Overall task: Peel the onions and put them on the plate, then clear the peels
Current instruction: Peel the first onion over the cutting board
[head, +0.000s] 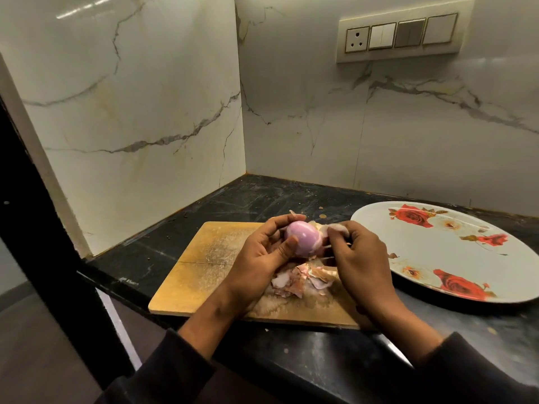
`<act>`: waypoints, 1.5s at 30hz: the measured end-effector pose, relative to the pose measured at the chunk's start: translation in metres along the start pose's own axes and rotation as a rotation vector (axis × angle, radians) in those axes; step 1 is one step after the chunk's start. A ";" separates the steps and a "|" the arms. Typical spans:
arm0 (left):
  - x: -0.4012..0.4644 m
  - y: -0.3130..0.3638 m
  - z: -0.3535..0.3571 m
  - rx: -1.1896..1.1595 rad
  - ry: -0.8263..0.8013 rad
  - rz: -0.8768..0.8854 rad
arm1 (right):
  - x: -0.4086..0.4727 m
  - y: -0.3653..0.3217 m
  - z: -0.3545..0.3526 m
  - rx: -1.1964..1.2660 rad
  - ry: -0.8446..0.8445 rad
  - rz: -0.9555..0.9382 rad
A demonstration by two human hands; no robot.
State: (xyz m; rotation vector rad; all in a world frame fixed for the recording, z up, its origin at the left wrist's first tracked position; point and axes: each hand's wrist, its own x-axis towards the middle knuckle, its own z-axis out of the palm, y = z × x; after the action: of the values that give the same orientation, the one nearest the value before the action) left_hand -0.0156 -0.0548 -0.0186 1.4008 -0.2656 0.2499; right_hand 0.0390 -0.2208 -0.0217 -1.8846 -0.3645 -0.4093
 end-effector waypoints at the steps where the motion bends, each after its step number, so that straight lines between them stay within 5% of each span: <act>1: 0.001 0.001 0.000 -0.022 0.023 -0.005 | -0.002 -0.001 0.001 -0.133 -0.006 -0.071; 10: 0.004 -0.003 -0.001 -0.009 0.176 -0.034 | -0.008 -0.004 0.003 -0.427 -0.205 -0.224; 17: 0.004 -0.004 -0.001 -0.022 0.161 -0.031 | -0.010 -0.018 0.000 0.035 -0.146 -0.146; 34: 0.003 -0.006 0.000 0.088 0.087 0.058 | -0.012 -0.012 0.013 -0.222 -0.082 -0.351; 45: 0.003 -0.008 -0.002 0.077 0.041 0.058 | -0.013 -0.015 0.012 -0.207 -0.049 -0.312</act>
State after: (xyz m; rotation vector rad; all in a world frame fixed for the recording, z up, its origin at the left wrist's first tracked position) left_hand -0.0101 -0.0543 -0.0254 1.4637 -0.2652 0.3397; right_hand 0.0222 -0.2054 -0.0192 -2.0460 -0.6754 -0.6302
